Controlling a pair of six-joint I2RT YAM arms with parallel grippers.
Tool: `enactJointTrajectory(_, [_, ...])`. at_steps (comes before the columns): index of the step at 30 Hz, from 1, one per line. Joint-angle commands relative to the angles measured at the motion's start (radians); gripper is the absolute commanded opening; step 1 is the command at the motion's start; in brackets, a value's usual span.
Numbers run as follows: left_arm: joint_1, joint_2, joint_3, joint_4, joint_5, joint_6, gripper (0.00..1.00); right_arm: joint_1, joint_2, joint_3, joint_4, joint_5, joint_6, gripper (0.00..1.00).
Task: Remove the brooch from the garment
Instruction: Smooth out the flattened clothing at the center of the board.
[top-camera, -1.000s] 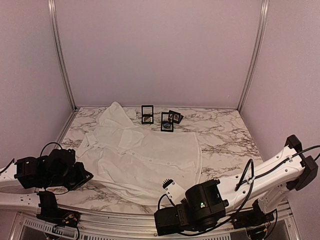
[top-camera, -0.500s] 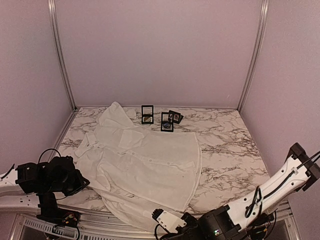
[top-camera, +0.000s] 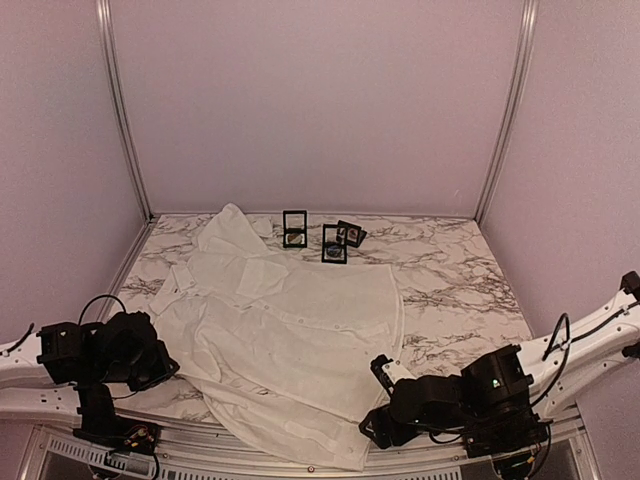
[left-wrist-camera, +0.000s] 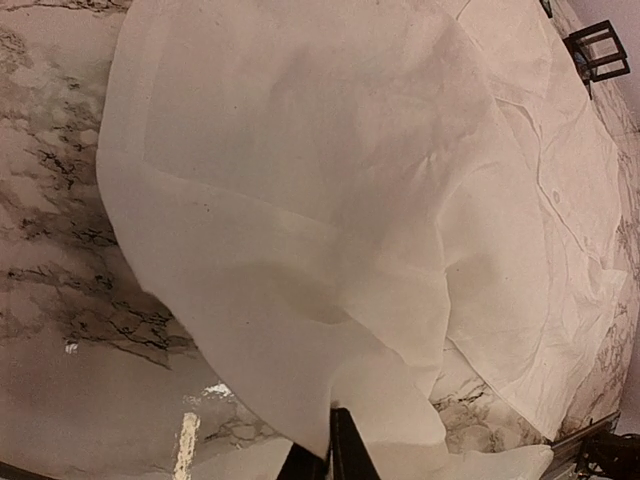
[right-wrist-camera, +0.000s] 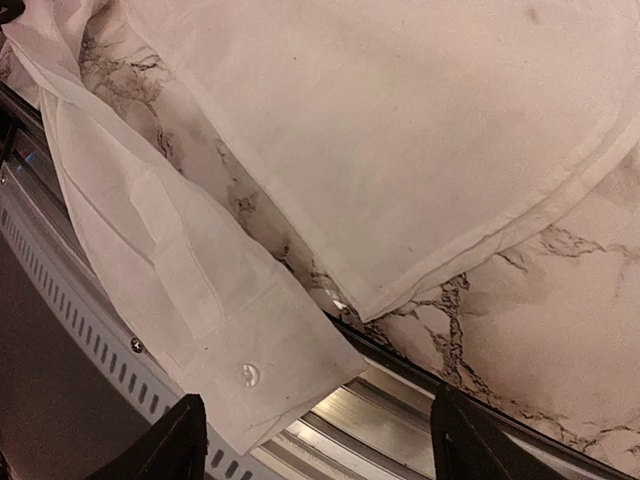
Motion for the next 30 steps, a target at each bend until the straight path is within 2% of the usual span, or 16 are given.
enactJointTrajectory(1, [0.004,0.005,0.026,0.011,-0.006,0.014,0.05,-0.015,-0.022,-0.068,0.112,-0.052,0.077,0.74])
enactJointTrajectory(5, [0.004,0.006,0.021,0.02,-0.005,0.013,0.05,-0.017,0.045,-0.119,0.247,-0.098,0.063,0.71])
enactJointTrajectory(8, [0.004,0.007,0.02,0.022,-0.006,0.01,0.05,-0.019,0.104,-0.12,0.307,-0.101,0.043,0.64])
enactJointTrajectory(15, [0.004,0.011,0.021,0.034,-0.001,0.005,0.05,-0.022,0.224,-0.072,0.302,-0.077,0.023,0.58])
enactJointTrajectory(17, [0.004,0.017,0.023,0.038,0.001,0.005,0.05,-0.021,0.232,-0.069,0.292,-0.076,0.032,0.5])
enactJointTrajectory(19, [0.003,0.024,0.024,0.042,0.002,0.008,0.05,-0.022,0.233,-0.057,0.272,-0.075,0.033,0.34])
enactJointTrajectory(21, [0.004,0.029,0.026,0.046,0.003,0.011,0.05,-0.022,0.229,-0.029,0.226,-0.063,0.023,0.14])
enactJointTrajectory(23, [0.004,0.031,0.03,0.046,0.001,0.014,0.05,-0.022,0.219,0.009,0.161,-0.041,0.006,0.0])
enactJointTrajectory(29, [0.004,0.019,0.048,0.031,-0.013,0.02,0.01,-0.032,0.152,0.182,-0.172,0.141,-0.029,0.0])
enactJointTrajectory(30, [0.004,0.017,0.05,0.029,-0.013,0.016,0.0,-0.064,0.108,0.261,-0.349,0.266,-0.021,0.0])
